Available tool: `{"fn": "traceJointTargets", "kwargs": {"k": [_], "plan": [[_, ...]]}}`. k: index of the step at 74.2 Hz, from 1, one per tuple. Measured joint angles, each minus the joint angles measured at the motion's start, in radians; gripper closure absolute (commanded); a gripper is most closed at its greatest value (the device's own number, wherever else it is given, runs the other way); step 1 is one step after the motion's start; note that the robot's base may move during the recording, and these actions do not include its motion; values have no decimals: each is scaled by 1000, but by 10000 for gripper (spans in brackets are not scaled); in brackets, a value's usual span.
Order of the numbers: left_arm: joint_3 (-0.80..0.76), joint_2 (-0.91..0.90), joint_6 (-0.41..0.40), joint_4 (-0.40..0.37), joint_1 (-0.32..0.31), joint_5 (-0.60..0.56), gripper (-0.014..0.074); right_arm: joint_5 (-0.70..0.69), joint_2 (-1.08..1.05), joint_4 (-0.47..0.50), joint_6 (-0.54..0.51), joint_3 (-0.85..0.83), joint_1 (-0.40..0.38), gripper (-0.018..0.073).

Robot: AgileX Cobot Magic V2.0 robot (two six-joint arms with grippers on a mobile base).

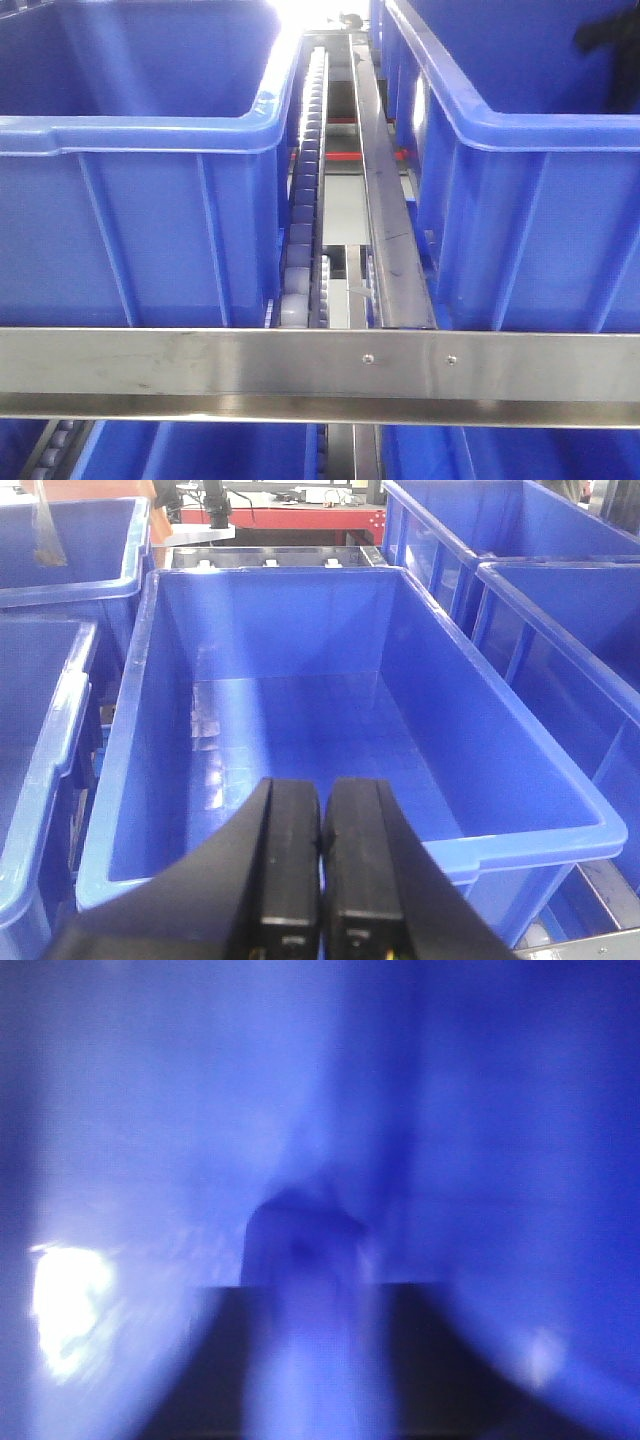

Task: Pick and sort blue part to right shelf
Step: 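Lower the right gripper's part into the bin and open it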

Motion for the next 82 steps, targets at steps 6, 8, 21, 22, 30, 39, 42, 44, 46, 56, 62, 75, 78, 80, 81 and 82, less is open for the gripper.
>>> {"fn": "traceJointTargets", "kwargs": {"k": [6, 8, 21, 22, 30, 39, 42, 44, 46, 56, 62, 75, 78, 80, 81, 82], "plan": [[0, 0, 0, 0, 0, 0, 472, -11, -100, 0, 0, 72, 0, 500], [0, 0, 0, 0, 0, 0, 472, -17, -126, 0, 0, 102, 0, 504], [0, 0, 0, 0, 0, 0, 472, -84, -400, 4, -2, 333, 0, 503], [0, 0, 0, 0, 0, 0, 472, -90, -421, 4, -2, 353, 0, 503], [0, 0, 0, 0, 0, 0, 472, -133, -635, 4, -2, 533, 0, 503], [0, 0, 0, 0, 0, 0, 472, -161, -846, 4, -2, 690, 0, 503], [0, 0, 0, 0, 0, 0, 472, -163, -929, 4, -2, 732, 0, 503], [0, 0, 0, 0, 0, 0, 472, -165, -964, 4, -2, 758, 0, 503], [0, 0, 0, 0, 0, 0, 472, -165, -1022, 4, -2, 781, 0, 503], [0, 0, 0, 2, 0, 0, 472, -152, -1242, 4, -2, 859, 0, 503], [0, 0, 0, 2, 0, 0, 472, -130, -1347, 6, -2, 875, 0, 503], [0, 0, 0, 2, 0, 2, 472, -133, -1520, 10, -2, 877, 0, 503], [0, 0, 0, 2, 0, 2, 472, -143, -1554, 12, -2, 877, 0, 503], [0, 0, 0, 2, 0, 2, 472, -154, -1570, 12, -2, 877, 0, 503], [0, 0, 0, 2, 0, 2, 472, -162, -1577, 12, -2, 877, 0, 503], [0, 0, 0, 2, 0, 2, 472, -166, -1580, 12, -2, 877, 0, 503]]}}
